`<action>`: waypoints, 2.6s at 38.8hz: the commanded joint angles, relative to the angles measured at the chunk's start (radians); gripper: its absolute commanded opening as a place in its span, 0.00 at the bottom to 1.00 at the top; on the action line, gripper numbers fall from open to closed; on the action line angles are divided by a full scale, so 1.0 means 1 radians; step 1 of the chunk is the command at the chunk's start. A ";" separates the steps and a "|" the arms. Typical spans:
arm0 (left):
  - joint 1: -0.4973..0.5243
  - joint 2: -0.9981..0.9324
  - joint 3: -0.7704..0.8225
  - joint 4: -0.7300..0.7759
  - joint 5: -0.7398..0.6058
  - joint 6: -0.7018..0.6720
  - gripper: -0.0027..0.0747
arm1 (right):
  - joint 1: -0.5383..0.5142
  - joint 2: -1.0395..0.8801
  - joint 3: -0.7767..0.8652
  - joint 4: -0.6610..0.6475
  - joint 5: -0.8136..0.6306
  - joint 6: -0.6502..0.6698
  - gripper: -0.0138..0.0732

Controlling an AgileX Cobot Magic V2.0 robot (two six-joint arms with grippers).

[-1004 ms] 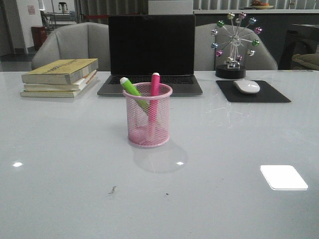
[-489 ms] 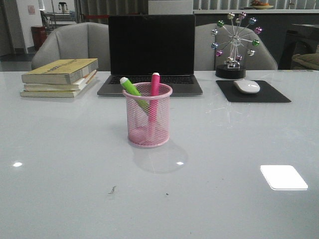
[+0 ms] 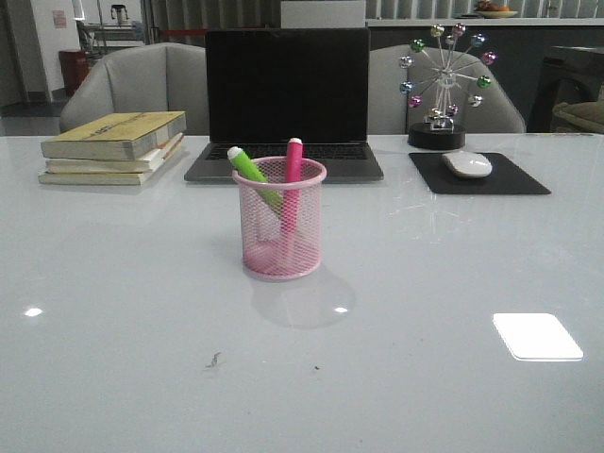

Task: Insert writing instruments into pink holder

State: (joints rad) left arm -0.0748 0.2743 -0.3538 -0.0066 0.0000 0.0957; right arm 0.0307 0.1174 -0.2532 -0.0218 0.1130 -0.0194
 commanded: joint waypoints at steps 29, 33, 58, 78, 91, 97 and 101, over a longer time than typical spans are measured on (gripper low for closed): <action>0.001 -0.302 0.361 -0.007 -0.204 -0.007 0.15 | -0.006 -0.141 0.285 -0.001 -0.209 -0.003 0.19; 0.001 -0.302 0.361 -0.007 -0.184 -0.007 0.15 | -0.006 -0.141 0.285 -0.001 -0.191 -0.003 0.19; 0.001 -0.302 0.361 -0.034 -0.058 -0.007 0.15 | -0.006 -0.141 0.285 -0.001 -0.050 -0.003 0.19; 0.003 -0.302 0.361 -0.034 -0.058 -0.007 0.15 | -0.006 -0.141 0.285 -0.001 -0.050 -0.003 0.19; 0.007 -0.302 0.361 -0.034 -0.058 -0.007 0.15 | -0.006 -0.141 0.285 -0.001 -0.050 -0.003 0.19; 0.007 -0.302 0.361 -0.034 -0.058 -0.007 0.15 | -0.006 -0.141 0.285 -0.001 -0.050 -0.003 0.19; 0.007 -0.302 0.361 -0.034 -0.058 -0.007 0.15 | -0.006 -0.141 0.285 -0.001 -0.050 -0.003 0.19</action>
State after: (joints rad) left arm -0.0687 -0.0060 0.0040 -0.0317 0.0219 0.0957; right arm 0.0307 -0.0090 0.0303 -0.0218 0.1435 -0.0176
